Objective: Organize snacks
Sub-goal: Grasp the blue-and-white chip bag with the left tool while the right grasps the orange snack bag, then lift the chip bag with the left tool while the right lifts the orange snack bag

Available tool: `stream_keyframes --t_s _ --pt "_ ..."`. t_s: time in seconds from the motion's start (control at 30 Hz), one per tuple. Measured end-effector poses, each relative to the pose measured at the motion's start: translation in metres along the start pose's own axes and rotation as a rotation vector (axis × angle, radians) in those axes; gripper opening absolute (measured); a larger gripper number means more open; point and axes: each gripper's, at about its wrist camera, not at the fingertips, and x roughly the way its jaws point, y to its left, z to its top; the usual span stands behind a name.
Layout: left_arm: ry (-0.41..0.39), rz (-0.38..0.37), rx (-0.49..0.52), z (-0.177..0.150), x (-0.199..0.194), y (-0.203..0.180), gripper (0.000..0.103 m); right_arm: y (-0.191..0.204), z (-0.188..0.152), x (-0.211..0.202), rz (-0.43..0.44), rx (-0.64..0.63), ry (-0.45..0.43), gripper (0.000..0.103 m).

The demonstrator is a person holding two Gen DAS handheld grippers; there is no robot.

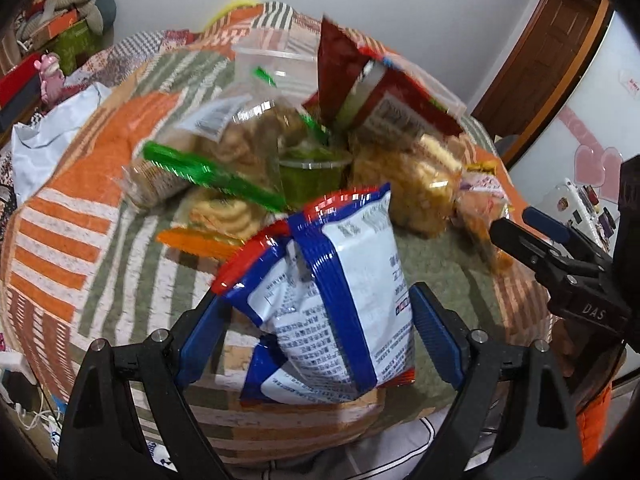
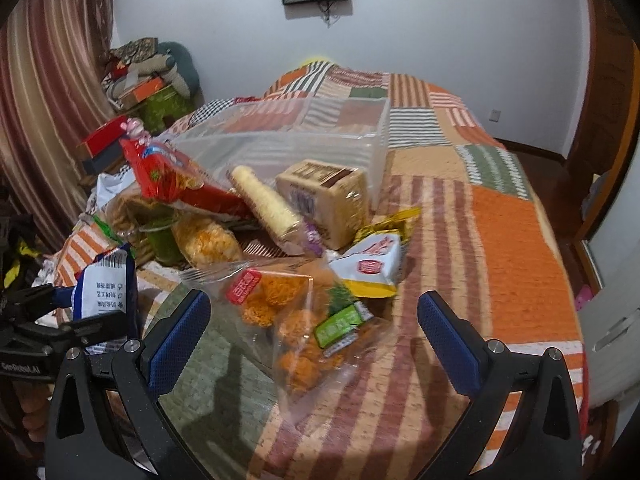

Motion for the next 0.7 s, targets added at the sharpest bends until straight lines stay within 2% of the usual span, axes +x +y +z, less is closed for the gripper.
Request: stream_keyframes --t_s 0.13,0.17,0.2,0.23,0.3,0.37,0.6,0.7 --pt "-0.016 0.007 0.024 -0.002 0.002 -0.004 0.089 0.003 -0.002 0.009 0.015 -0.008 0.025 0.103" --pt "-0.021 0.001 0.029 -0.003 0.002 -0.005 0.086 0.002 -0.002 0.012 0.018 -0.008 0.031 0.102" --pt "-0.030 -0.006 0.029 -0.004 0.001 -0.005 0.077 0.002 -0.003 0.013 0.021 -0.001 0.033 0.101" --pt "-0.031 -0.011 0.025 -0.004 0.000 -0.005 0.073 0.000 -0.003 0.014 0.026 0.009 0.032 0.101" --pt "-0.035 -0.014 0.018 -0.002 -0.001 -0.004 0.070 -0.002 -0.004 0.014 0.026 0.021 0.036 0.094" --pt "-0.038 -0.017 0.010 -0.003 -0.002 -0.003 0.067 -0.003 -0.003 0.013 0.032 0.029 0.041 0.081" --pt "-0.053 -0.024 0.016 -0.001 -0.008 -0.003 0.056 -0.003 -0.003 0.002 0.041 0.039 0.012 0.065" --pt "-0.069 -0.024 0.021 -0.001 -0.013 -0.005 0.056 -0.001 -0.002 -0.004 0.034 0.023 -0.008 0.056"
